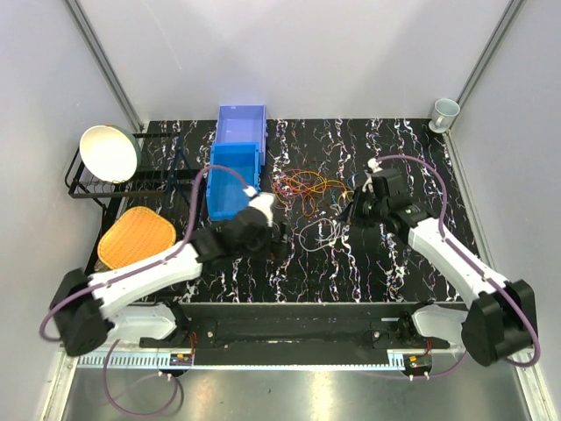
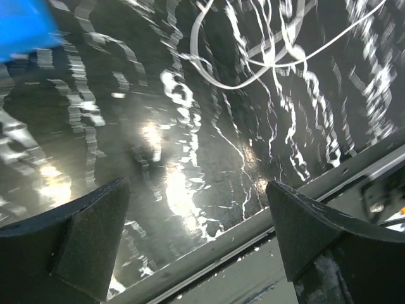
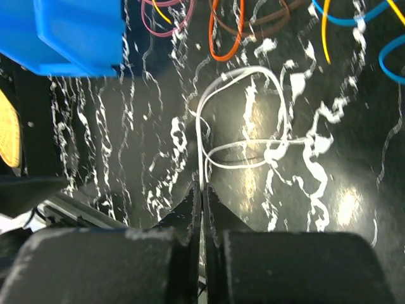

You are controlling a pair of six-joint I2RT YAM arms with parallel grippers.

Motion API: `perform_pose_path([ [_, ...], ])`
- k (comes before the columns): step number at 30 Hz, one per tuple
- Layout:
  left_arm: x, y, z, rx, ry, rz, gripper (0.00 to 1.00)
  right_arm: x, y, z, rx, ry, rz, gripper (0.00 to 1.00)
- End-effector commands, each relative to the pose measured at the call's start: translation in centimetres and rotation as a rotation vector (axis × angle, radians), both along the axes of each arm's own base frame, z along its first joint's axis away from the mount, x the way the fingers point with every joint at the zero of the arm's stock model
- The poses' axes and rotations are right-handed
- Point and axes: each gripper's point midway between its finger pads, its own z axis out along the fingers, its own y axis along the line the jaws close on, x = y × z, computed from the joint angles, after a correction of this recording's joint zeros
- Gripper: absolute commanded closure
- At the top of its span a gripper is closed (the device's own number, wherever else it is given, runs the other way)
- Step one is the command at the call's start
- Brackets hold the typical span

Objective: Untangle the cables

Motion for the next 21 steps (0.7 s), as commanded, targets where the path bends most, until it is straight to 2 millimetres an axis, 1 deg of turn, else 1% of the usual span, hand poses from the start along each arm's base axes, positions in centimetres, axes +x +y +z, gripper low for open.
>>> perform_pose_path([
  [1,2.0,-6.1,2.9,-0.074,-0.124,-0.030,0.09,-0.8,-1.7,1.2,-0.029,-0.063,-0.057,1.00],
  [2,2.3,-7.2,3.6,-0.092,-0.138,-0.040,0.09,-1.2,-2.1,0.8,-0.049,-0.050,-0.060,0.72],
  [3,2.4,-7.9,3.4,-0.083,-0.139,-0.052,0.09,-1.3,-2.2,0.7,-0.060,-0.046,-0.056,0.51],
  [4,2.3,-8.8,2.4,-0.059,-0.128,-0.068,0.09,-1.2,-2.9,0.4,-0.097,-0.046,-0.069,0.20],
  [5,2.6,-9.6,2.9,-0.059,-0.141,-0.079,0.09,-1.7,-3.9,-0.3,-0.146,-0.010,-0.097,0.08],
  [6,2.7,-10.0,2.6,-0.047,-0.140,-0.083,0.09,-1.4,-4.6,-0.1,-0.178,-0.014,-0.128,0.01],
  [7,2.6,-10.6,1.6,-0.020,-0.133,-0.098,0.09,-1.1,-6.0,-0.1,-0.242,-0.028,-0.174,0.00],
  [8,2.8,-11.3,2.1,-0.019,-0.148,-0.110,0.09,-1.3,-6.8,-0.1,-0.272,-0.024,-0.199,0.00],
  [9,3.0,-11.7,1.2,0.008,-0.145,-0.114,0.09,-1.2,-7.3,0.6,-0.284,-0.047,-0.226,0.00],
  [10,2.8,-12.2,1.0,0.017,-0.149,-0.126,0.09,-1.1,-8.2,0.8,-0.305,-0.059,-0.275,0.00],
  [12,3.1,-13.1,0.3,0.045,-0.152,-0.145,0.09,-1.3,-9.2,1.5,-0.319,-0.078,-0.329,0.00],
  [14,2.9,-13.6,-0.3,0.065,-0.152,-0.162,0.09,-1.6,-9.5,1.9,-0.298,-0.084,-0.365,0.00],
  [17,3.0,-14.3,-2.0,0.110,-0.141,-0.181,0.09,-1.9,-10.6,2.0,-0.304,-0.093,-0.442,0.00],
  [19,2.9,-14.6,-2.5,0.120,-0.138,-0.189,0.09,-2.3,-11.1,2.1,-0.294,-0.102,-0.478,0.00],
  [20,2.9,-14.7,-3.2,0.136,-0.130,-0.195,0.09,-2.4,-11.4,2.1,-0.298,-0.107,-0.494,0.00],
  [21,2.7,-15.1,-3.3,0.137,-0.129,-0.206,0.09,-2.5,-11.5,2.1,-0.288,-0.109,-0.508,0.01],
])
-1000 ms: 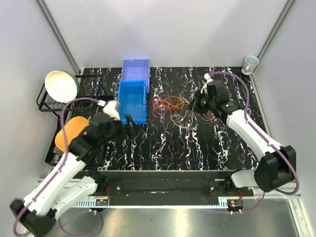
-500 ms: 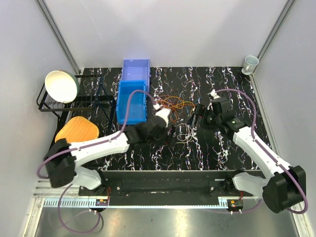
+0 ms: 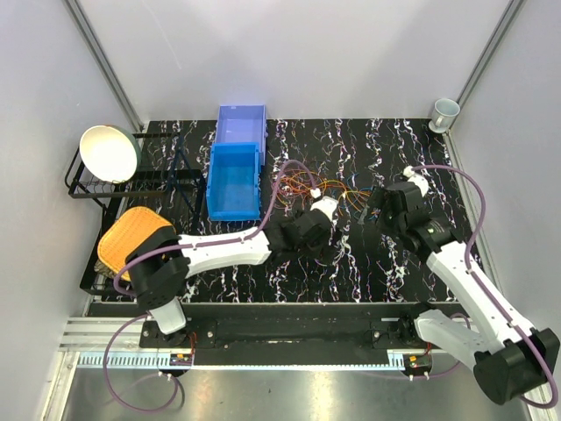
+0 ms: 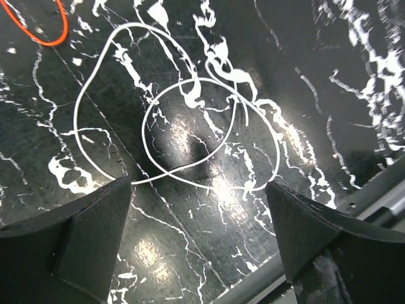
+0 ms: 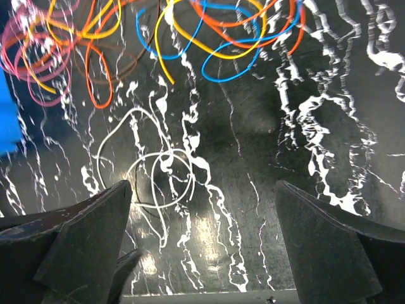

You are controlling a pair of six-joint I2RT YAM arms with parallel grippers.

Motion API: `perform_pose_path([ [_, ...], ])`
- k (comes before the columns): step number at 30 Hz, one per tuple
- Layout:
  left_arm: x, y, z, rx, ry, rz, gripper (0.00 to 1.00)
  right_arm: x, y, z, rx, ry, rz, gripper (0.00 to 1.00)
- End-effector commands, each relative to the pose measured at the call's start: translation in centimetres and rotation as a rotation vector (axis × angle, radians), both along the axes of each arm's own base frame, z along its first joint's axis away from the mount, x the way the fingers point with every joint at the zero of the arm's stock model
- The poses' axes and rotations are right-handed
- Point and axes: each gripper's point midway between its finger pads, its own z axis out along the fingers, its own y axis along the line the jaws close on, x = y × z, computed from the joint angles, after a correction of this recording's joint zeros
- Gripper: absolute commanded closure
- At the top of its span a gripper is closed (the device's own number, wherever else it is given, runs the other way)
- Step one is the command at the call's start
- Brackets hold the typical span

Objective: Untangle the cables

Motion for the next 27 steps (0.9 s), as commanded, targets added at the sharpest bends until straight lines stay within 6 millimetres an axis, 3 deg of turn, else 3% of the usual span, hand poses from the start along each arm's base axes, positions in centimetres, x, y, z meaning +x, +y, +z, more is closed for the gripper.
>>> perform_pose_path([
  [1,1.0,-1.9,0.9,-0.011,-0.063,-0.021,0.09,-0.3,-2.1,1.2,-0.004,-0.066,-0.132,0.00],
  [6,-1.0,-3.5,0.1,0.024,-0.080,-0.100,0.09,-0.8,-2.6,1.4,0.002,-0.087,-0.157,0.00],
  [15,-3.5,-4.5,1.2,0.061,-0.175,-0.196,0.09,-0.6,-2.2,1.6,0.028,-0.091,-0.159,0.00],
  [20,-2.5,-4.1,-1.6,0.191,-0.198,-0.207,0.15,-0.4,-1.8,1.0,0.036,-0.075,-0.149,0.00],
  [27,-1.3,-4.0,-3.6,0.276,-0.231,-0.228,0.19,-0.5,-1.3,0.4,0.047,-0.058,-0.127,0.00],
])
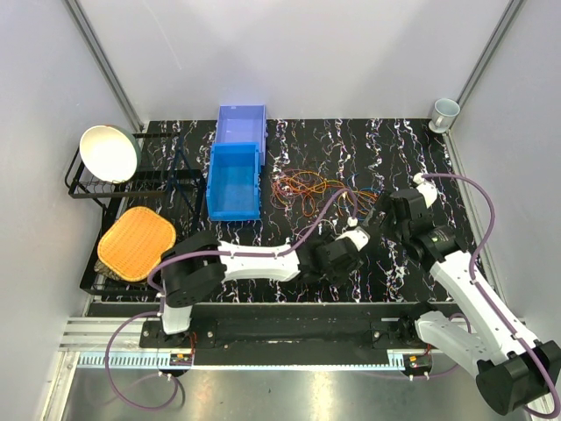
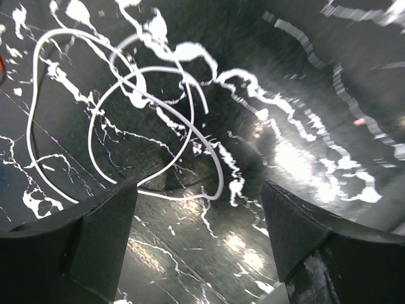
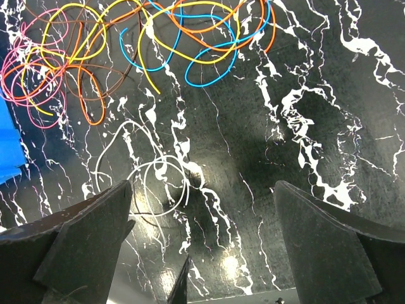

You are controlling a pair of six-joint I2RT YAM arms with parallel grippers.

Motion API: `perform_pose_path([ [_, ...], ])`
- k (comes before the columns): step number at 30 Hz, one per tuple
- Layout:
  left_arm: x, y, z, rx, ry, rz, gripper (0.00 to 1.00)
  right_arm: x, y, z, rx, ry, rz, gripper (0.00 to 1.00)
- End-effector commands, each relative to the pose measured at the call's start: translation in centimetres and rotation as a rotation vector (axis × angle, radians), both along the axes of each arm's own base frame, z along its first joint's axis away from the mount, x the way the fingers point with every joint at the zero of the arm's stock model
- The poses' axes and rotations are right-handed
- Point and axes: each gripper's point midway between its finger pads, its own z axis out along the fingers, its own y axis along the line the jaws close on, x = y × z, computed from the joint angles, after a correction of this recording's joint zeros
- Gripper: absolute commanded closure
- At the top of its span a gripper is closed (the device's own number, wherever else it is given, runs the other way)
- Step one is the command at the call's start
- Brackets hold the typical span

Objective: Untangle the cables

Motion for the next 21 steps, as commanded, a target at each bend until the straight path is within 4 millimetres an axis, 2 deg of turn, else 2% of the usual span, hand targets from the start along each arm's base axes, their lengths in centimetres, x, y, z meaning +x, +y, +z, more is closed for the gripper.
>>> perform_pose_path([
  [1,2.0,-0.5,0.6,0.031,-0.069,0.000,0.19,0.2,0.3,0.0,0.023,-0.015,-0.002,0.00],
  [11,3.8,0.4,-0.5,0.015,0.037,-0.018,0.30,0.3,0.5,-0.8,0.026,0.000,0.003,0.00],
  [18,3.4,0.2,-0.5,-0.006,0.116,-0.077,0.41,0.6,0.4,-0.7,0.010,-0.001,0.004,0.00],
  [21,2.6,0.5,-0.9,0.014,0.155,-0.104,0.46,0.7,0.3,-0.8,0.004,0.002,0.002,0.01],
])
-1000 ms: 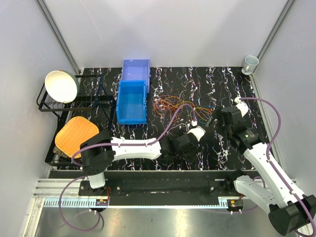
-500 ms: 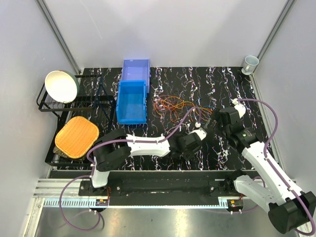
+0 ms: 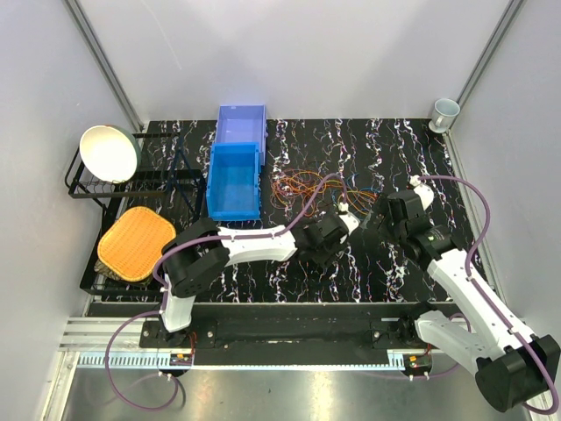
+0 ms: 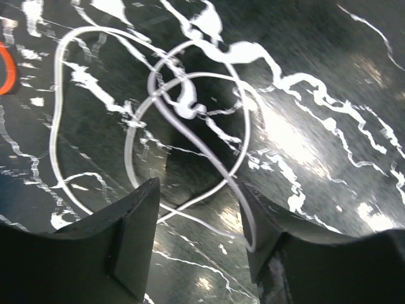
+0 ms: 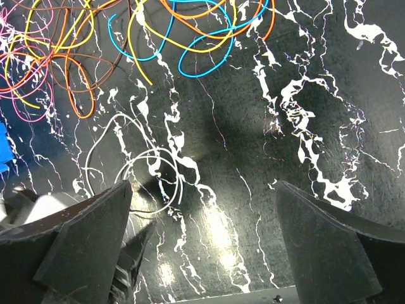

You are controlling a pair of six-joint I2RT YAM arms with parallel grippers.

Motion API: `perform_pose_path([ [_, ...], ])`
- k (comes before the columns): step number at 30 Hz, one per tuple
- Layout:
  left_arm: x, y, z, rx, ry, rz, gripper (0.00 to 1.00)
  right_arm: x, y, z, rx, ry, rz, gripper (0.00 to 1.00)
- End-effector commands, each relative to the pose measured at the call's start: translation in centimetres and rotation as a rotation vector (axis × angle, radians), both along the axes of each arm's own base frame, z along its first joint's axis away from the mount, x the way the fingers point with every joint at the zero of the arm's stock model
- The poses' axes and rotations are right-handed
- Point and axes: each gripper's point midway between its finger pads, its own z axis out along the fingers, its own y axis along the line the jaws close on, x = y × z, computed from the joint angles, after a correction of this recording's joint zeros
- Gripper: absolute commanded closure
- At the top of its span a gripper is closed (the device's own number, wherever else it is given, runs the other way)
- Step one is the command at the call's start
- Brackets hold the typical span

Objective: Untangle the cables

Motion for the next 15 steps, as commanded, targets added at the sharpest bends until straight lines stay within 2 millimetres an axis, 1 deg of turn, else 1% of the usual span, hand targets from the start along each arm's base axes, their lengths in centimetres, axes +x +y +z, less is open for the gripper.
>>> perform_pose_path([
  [1,-1.6,-1.4,0.9,-0.030,0.069,-0.089,0.46,0.9,0.0,0.7,-0.002,-0.034,-0.009,0.00],
  [5,-2.6,-0.6,0.4,-0.030,0.098,-0.100,0.42,1.1,0.2,0.5,0.000,-0.032,-0.007,0.00],
  [7,-2.5,0.1,0.0,-0.016,0.090,-0.083,0.41,1.2,0.3,0.2,-0.001,-0.024,-0.004,0.00],
  [9,-2.2,0.3,-0.3,-0.007,0.079,-0.074,0.41,1.5,0.4,0.1,0.002,-0.025,-0.002,0.00],
  [14,-1.7,-0.5,-0.5,-0.009,0.067,-0.089,0.43,1.7,0.9,-0.1,0.015,-0.011,0.011,0.00],
  [15,-1.6,-0.4,-1.0,0.002,0.074,-0.090,0.44,1.8,1.0,-0.2,0.013,-0.009,0.014,0.00],
])
